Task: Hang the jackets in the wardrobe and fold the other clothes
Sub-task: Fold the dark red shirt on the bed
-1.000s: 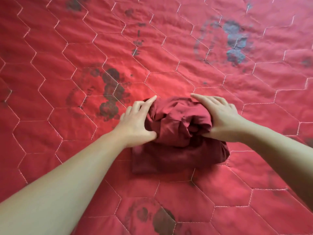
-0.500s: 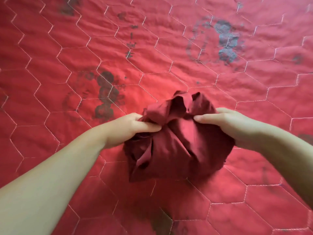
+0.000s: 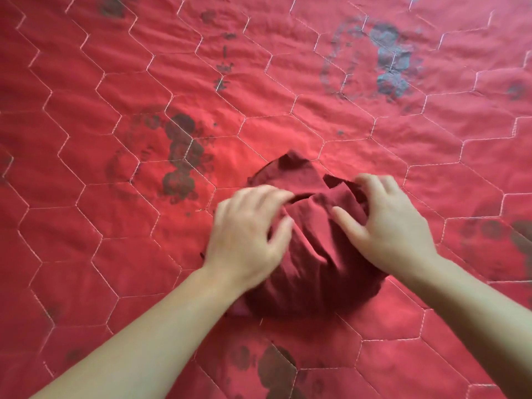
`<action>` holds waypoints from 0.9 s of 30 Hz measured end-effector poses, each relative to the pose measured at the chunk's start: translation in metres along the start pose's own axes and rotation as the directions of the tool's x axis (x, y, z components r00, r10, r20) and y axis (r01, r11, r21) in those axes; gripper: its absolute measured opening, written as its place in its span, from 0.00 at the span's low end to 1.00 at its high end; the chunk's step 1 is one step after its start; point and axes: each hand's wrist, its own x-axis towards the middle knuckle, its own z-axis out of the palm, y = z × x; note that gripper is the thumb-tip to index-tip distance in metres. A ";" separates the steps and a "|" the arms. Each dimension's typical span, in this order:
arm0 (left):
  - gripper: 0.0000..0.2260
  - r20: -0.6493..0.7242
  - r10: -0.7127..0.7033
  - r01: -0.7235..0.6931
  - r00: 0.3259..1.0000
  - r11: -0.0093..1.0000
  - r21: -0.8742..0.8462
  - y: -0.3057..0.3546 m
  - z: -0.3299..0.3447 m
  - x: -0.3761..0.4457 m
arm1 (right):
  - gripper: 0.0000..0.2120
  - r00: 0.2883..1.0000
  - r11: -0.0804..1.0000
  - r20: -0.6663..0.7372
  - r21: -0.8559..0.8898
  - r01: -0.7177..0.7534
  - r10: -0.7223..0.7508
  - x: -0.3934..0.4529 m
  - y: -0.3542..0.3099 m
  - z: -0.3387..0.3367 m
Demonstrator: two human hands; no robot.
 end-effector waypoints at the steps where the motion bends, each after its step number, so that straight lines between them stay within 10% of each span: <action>1: 0.20 0.091 0.075 -0.079 0.993 0.996 0.039 0.006 0.007 -0.002 | 0.23 0.985 0.987 -0.068 0.012 0.159 -0.157 -0.003 -0.006 0.001; 3: 0.25 0.325 0.012 -0.068 0.945 0.984 0.163 0.007 0.020 -0.003 | 0.27 0.938 0.938 0.078 -0.061 0.342 -0.338 -0.006 -0.012 0.010; 6: 0.29 0.443 -0.134 0.003 0.887 0.959 0.283 -0.012 0.030 0.002 | 0.28 0.912 0.931 0.341 -0.199 0.305 -0.226 -0.002 -0.008 0.025; 12: 0.20 0.176 0.110 -0.131 0.978 0.985 0.116 0.000 0.004 -0.025 | 0.20 0.978 0.978 -0.009 -0.012 0.210 -0.210 0.013 -0.012 0.020; 17: 0.37 0.542 0.136 -0.283 0.829 0.938 0.198 0.009 0.016 -0.051 | 0.26 0.970 0.992 0.242 0.118 -0.042 0.013 0.072 -0.045 0.025; 20: 0.40 0.570 0.119 -0.294 0.813 0.929 0.226 0.000 0.031 -0.040 | 0.05 0.970 0.949 0.241 0.297 -0.110 0.037 0.090 -0.064 0.020; 24: 0.36 0.517 0.141 -0.280 0.844 0.939 0.202 -0.009 0.028 -0.026 | 0.05 0.950 0.854 -0.103 0.417 0.311 -0.296 0.053 -0.051 -0.002; 27: 0.28 0.398 0.154 -0.243 0.905 0.953 0.184 -0.005 0.017 -0.034 | 0.09 0.864 0.855 -0.039 0.127 0.503 -0.503 0.010 -0.022 -0.002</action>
